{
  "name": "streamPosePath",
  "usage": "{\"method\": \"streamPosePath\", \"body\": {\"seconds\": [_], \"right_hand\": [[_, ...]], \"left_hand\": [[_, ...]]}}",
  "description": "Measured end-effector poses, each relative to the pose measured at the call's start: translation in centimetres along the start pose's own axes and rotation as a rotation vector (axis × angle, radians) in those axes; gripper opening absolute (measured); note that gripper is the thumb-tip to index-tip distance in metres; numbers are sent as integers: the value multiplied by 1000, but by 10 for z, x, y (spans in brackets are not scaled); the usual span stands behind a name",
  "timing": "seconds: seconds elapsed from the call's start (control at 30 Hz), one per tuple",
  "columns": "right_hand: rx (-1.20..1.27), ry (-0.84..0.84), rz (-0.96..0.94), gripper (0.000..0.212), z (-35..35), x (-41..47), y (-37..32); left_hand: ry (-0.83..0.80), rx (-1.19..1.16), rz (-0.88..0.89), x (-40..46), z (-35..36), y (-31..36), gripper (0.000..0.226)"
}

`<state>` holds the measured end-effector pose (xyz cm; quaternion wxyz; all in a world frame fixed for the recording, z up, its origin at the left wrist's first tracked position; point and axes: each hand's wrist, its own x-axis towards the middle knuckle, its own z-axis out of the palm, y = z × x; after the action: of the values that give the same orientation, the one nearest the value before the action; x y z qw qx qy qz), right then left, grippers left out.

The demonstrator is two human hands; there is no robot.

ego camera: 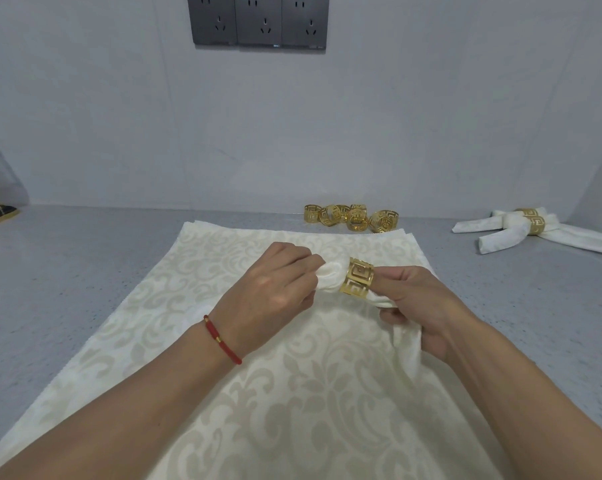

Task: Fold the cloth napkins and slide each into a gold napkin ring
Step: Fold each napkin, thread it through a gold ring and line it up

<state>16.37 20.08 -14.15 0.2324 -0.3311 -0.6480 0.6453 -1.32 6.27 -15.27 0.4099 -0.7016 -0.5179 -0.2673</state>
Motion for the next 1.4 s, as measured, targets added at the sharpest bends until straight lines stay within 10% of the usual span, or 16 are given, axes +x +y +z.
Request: {"method": "streamPosePath", "body": {"seconds": [0.17, 0.37, 0.5, 0.8, 1.1, 1.27, 1.4], "right_hand": [[119, 63, -35, 12, 7, -8, -6], [-31, 112, -189, 3, 15, -8, -5], [-98, 34, -292, 19, 22, -10, -1], [112, 51, -158, 10, 15, -11, -4], [-1091, 35, -494, 29, 3, -12, -10], [-622, 91, -576, 22, 7, -6, -3], [-377, 46, -511, 12, 1, -10, -13]], "left_hand": [[-66, -37, -118, 1, 4, 2, 17], [-286, -164, -251, 12, -3, 9, 76], [-311, -189, -229, 15, 6, 10, 55], [-331, -644, -783, 10, -1, 1, 44], [-330, -426, -646, 8, -4, 1, 67], [-229, -541, -802, 12, -18, -5, 74], [-356, -1024, -1076, 16, -34, -8, 37]]}}
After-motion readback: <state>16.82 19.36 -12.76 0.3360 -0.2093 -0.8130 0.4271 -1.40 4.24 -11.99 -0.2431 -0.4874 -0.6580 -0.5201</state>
